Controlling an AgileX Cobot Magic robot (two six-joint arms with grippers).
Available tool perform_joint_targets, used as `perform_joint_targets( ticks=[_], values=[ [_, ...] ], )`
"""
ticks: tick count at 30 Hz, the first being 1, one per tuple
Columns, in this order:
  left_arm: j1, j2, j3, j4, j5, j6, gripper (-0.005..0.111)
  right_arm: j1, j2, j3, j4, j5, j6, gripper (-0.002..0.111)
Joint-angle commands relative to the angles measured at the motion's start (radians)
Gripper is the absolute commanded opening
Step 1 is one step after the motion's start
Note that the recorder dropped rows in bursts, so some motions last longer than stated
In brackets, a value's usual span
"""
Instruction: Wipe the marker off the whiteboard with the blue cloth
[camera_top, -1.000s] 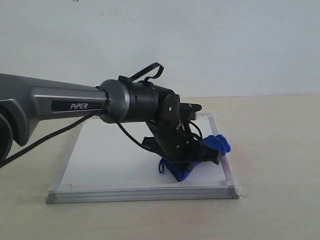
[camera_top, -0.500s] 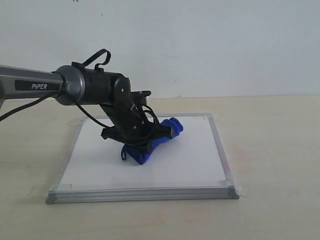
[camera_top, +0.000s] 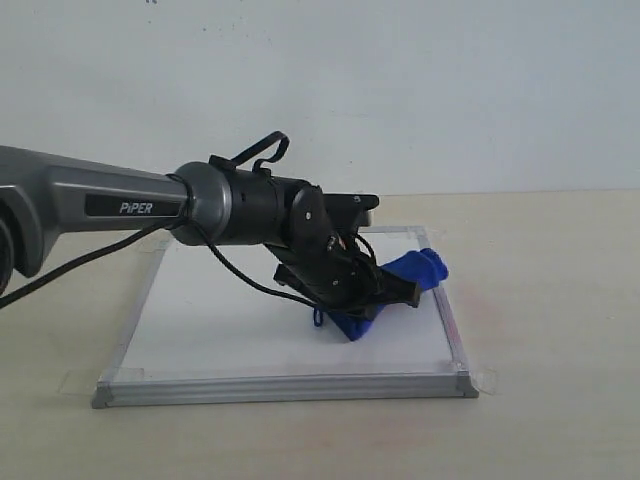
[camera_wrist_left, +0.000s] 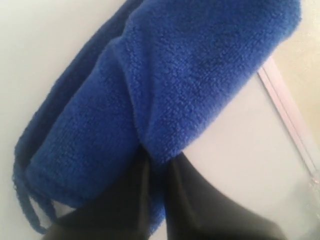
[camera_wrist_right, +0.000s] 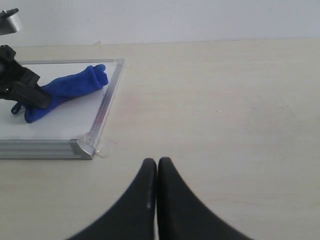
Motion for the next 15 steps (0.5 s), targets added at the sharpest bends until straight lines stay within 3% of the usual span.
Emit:
perform_joint_targets(
  ticks=[1,9,12,15],
  values=[
    [0.05,0.008,0.005,0.107,0.007,-0.04,0.004,-0.003,-0.004,-0.001,-0.002,-0.007,0.0,0.0],
    [0.189,0.008,0.005,0.126,0.076,-0.122,0.004,-0.003,-0.004,-0.001,-0.002,-0.007,0.0,0.0],
    [0.19,0.008,0.005,0.056,0.093,-0.101,0.004,-0.003,-0.004,-0.001,-0.002,-0.007,0.0,0.0],
    [0.156,0.008,0.005,-0.058,0.103,0.024,0.004,-0.003,-0.004,-0.001,-0.002,-0.007,0.0,0.0]
  ],
)
